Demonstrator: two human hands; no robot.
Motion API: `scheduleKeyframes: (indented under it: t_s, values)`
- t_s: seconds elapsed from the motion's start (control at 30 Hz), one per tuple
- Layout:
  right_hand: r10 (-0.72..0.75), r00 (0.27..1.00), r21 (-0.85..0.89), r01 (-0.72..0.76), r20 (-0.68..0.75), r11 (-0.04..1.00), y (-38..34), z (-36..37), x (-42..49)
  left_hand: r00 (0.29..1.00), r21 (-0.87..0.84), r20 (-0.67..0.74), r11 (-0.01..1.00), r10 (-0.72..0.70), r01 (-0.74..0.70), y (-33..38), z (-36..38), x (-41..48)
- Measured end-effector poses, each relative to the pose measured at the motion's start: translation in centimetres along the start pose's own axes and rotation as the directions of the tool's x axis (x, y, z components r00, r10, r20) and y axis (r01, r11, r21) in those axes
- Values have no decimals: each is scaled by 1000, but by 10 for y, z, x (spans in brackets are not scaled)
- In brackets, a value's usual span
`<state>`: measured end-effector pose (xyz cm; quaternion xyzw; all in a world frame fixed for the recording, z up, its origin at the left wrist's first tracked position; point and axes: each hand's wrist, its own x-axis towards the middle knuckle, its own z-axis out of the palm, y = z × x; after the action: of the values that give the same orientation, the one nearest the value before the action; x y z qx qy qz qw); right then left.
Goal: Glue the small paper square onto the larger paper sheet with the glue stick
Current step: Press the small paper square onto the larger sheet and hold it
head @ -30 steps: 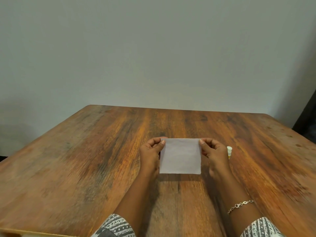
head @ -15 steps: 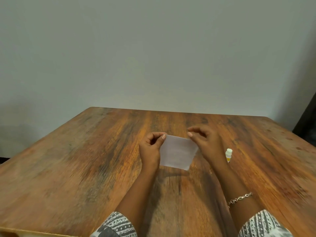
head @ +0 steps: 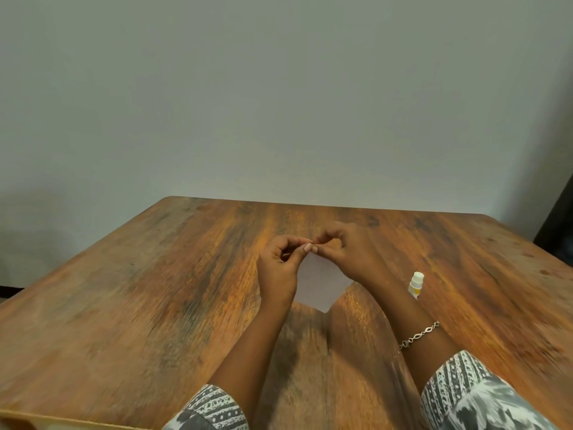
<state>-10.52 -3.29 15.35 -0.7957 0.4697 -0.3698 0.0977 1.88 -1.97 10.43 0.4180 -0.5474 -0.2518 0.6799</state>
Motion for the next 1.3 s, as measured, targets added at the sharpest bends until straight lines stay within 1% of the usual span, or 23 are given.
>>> scheduleKeyframes:
  t_s: [0.13,0.3,0.47,0.73,1.07,1.2,1.3]
  values:
    - [-14,999,-12,15,30,1000,-1,-1,1,1000,5,-21,1000,13,-13,3,0,1]
    - [-17,998,13,16,55,1000,-3,-2,1,999,6,-40,1000,14,-14,5,-1,0]
    - [-25,998,45,23,54,999,-1,-5,0,999,2,-41,1000,12,-12,8,0,0]
    - [48,998,76,-52,49,996,13,-16,-9,989,-83,-124,994,-85,76,11,-11,8]
    - [125,992,154,-129,37,980,39,-25,-21,977,-163,-164,980,-137,110,8,-19,13]
    - [143,990,214,-143,14,966,44,-29,-26,974,-175,-163,976,-160,131,8,-18,12]
    - [193,981,288,-177,-27,941,47,-31,-30,958,-216,-177,959,-225,185,7,-18,11]
